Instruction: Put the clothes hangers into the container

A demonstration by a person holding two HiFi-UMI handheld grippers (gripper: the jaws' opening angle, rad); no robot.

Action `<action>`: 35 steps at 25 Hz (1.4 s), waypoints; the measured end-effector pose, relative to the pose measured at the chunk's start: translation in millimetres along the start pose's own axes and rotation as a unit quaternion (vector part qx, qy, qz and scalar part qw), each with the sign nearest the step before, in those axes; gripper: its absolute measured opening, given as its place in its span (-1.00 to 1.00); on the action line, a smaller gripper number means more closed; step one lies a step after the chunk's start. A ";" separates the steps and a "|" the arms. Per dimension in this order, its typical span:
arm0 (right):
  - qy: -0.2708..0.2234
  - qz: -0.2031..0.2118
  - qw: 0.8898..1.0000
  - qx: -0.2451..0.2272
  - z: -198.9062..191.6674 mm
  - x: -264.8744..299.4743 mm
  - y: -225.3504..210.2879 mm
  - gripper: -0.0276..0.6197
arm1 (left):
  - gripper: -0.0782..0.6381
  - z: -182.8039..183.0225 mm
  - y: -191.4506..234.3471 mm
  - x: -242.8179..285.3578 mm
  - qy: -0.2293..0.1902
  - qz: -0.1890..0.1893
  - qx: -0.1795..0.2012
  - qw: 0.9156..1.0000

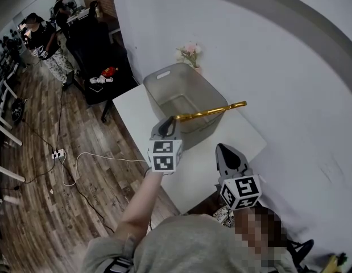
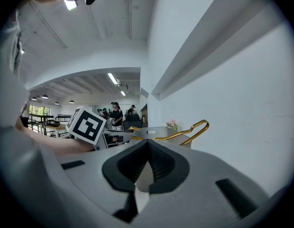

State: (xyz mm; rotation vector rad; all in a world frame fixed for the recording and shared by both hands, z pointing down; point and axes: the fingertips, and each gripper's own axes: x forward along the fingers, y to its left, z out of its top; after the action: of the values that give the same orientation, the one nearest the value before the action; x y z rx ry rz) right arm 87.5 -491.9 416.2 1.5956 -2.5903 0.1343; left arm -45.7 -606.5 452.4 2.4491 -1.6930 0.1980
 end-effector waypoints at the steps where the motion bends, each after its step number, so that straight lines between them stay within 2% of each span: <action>1: 0.000 0.000 1.000 0.000 0.2 -1.6 2.2 -0.91 | -0.68 -2.8 -1.2 -2.2 0.004 -0.004 0.000 1.000; 4: 0.000 0.000 1.000 0.001 1.9 -5.9 8.8 -0.91 | -0.51 -12.0 -4.4 -8.2 0.019 -0.015 0.004 1.000; 6: 0.000 0.000 1.000 0.002 1.8 -8.5 11.6 -0.91 | -0.48 -17.7 -7.3 -14.1 0.030 -0.016 0.004 0.999; 18: 0.001 -0.010 1.000 0.003 -3.9 -41.0 34.3 -0.91 | -0.45 -23.3 -24.6 -60.5 0.011 -0.025 -0.007 1.000; 21: 0.001 -0.015 1.000 0.004 -7.4 -53.4 42.7 -0.91 | -0.48 -24.5 -31.1 -81.2 0.001 -0.031 -0.010 0.999; 27: 0.001 -0.023 1.000 0.006 -17.0 -84.7 69.1 -0.91 | -0.68 -31.5 -33.6 -134.2 -0.014 -0.024 -0.025 0.999; 35: 0.004 -0.027 1.000 0.001 -25.8 -133.5 112.4 -0.91 | -0.73 -42.8 -45.3 -215.1 -0.018 -0.040 -0.044 0.998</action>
State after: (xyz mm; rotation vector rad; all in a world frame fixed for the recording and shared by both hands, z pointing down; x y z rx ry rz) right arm 47.8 -320.1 421.9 1.6595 -2.5401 0.1383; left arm -79.7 -385.2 449.4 2.4642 -1.5779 0.0701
